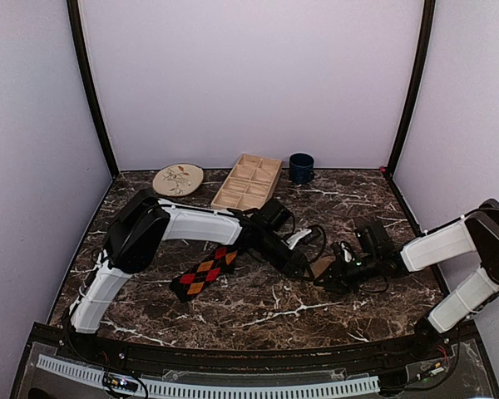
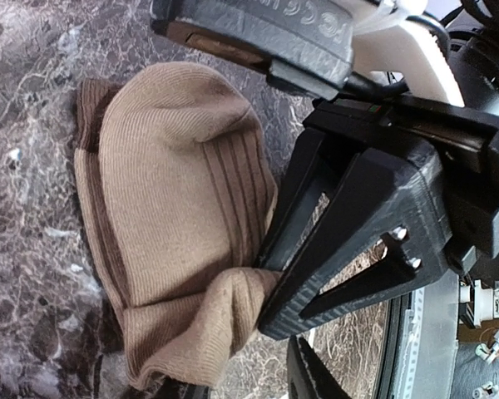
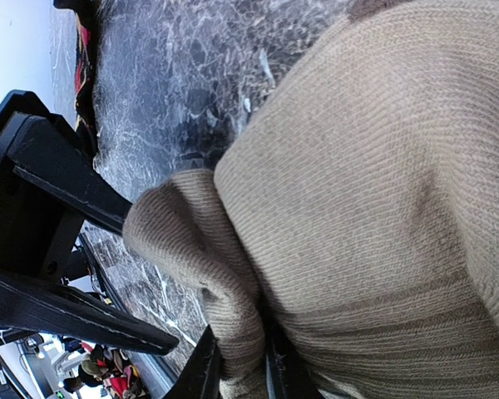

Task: Roll the socks
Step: Roll the sock at the center of the board.

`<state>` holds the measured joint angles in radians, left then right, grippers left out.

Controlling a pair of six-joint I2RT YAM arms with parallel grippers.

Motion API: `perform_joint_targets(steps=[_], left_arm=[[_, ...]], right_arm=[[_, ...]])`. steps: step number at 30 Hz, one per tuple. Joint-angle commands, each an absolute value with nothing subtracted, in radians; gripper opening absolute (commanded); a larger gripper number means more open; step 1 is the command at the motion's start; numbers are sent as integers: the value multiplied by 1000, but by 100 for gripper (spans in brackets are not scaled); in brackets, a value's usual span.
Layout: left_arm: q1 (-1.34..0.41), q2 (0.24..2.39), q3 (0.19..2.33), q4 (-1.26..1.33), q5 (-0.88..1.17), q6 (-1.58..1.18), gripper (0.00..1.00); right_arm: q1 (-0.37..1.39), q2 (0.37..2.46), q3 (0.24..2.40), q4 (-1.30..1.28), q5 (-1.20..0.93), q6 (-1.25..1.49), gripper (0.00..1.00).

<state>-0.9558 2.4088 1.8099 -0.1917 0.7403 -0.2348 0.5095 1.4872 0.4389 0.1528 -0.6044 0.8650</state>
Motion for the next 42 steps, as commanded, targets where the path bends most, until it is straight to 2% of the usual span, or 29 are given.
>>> perform_joint_targets(steps=[1, 4, 9, 10, 18, 30, 42], left_arm=[[-967, 2425, 1822, -232, 750, -223, 34], [-969, 2439, 1839, -244, 749, -223, 29], [-974, 2466, 1865, -273, 702, -227, 2], [-974, 2470, 1871, -278, 696, -229, 0], [-974, 2500, 1951, -349, 639, -257, 0], [-969, 2575, 2138, -590, 636, -310, 0], [-949, 2606, 2217, -638, 657, -350, 0]], right_arm=[[502, 1474, 424, 119, -603, 842, 16], [502, 1475, 430, 101, -601, 825, 16], [502, 1464, 446, 45, -584, 792, 18], [502, 1462, 451, 31, -579, 781, 19], [502, 1438, 479, -79, -504, 705, 26], [536, 1302, 540, -245, -272, 598, 33], [761, 1147, 624, -368, 68, 555, 35]])
